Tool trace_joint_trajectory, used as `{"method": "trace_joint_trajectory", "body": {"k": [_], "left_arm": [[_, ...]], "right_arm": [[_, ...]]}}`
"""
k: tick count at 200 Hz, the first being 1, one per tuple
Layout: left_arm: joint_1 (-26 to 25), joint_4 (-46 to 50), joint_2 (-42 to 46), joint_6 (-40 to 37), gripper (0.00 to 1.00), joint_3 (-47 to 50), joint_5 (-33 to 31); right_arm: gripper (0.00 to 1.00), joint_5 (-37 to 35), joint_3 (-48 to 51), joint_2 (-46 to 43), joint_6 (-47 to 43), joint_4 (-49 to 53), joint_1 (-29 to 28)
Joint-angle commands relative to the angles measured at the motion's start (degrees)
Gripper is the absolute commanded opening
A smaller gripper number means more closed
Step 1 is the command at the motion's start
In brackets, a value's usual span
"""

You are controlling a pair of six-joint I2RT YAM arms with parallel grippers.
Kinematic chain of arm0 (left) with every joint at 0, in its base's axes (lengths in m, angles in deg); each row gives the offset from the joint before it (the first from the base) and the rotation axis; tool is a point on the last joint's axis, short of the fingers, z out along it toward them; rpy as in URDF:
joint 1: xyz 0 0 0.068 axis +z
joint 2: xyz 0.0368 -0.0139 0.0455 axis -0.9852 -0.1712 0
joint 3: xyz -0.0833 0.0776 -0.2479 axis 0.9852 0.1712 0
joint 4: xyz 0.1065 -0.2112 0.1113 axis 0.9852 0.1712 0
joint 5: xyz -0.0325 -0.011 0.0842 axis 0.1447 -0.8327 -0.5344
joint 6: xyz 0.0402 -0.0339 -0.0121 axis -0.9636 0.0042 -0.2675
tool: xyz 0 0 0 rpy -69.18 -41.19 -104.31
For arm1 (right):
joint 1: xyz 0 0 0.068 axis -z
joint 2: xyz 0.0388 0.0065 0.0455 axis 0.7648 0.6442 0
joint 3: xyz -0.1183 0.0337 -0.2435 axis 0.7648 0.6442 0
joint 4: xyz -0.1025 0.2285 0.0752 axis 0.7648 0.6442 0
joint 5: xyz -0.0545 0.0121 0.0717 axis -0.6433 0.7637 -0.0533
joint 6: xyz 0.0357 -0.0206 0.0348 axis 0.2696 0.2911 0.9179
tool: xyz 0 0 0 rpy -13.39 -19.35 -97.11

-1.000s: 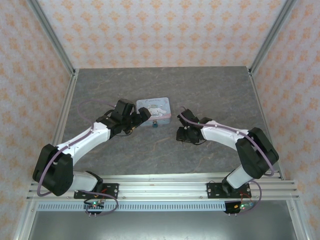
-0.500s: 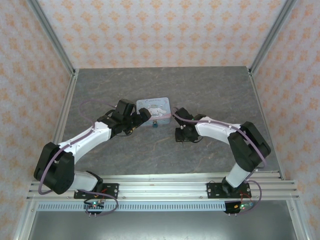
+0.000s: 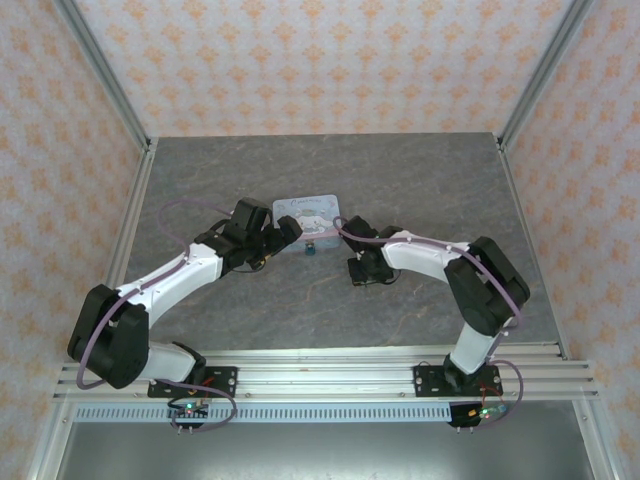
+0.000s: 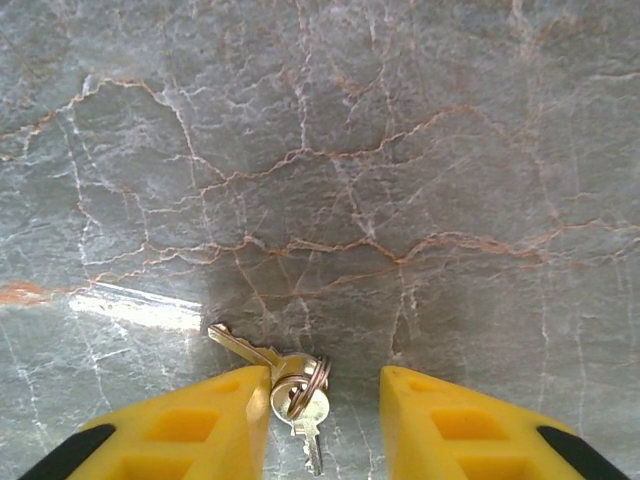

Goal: Unlock the padlock with the key

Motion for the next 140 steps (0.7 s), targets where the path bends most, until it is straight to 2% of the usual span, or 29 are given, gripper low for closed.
{"method": "trace_joint_trajectory", "body": {"k": [1, 27, 73, 97, 126, 140], "left_arm": [[-0.5, 0.1, -0.5, -0.5, 1.0, 0.2, -0.9], [-0.5, 0.1, -0.6, -0.5, 1.0, 0.2, -1.0], [-0.5, 0.2, -0.6, -0.6, 1.0, 0.4, -1.0], [-0.5, 0.1, -0.6, -0.6, 1.0, 0.5, -1.0], [-0.5, 0.3, -0.4, -0.7, 1.0, 0.4, -1.0], [-0.5, 0.2, -0.4, -0.7, 1.0, 0.3, -0.9]], "right_arm": [[0.34, -2.4, -0.9, 1.6, -0.9, 1.8, -0.8], [0.33, -2.8, -1.5, 2.5, -0.3, 1.2, -1.2], [0.25, -1.9, -2.1, 4.2, 0.6, 0.2, -1.5], [0.16, -1.5, -1.7, 4.4, 0.6, -0.1, -1.6], [0.0, -1.8, -0.6, 3.4, 0.6, 0.0, -1.5], [0.0, -1.9, -0.2, 2.5, 0.7, 0.0, -1.6]]}}
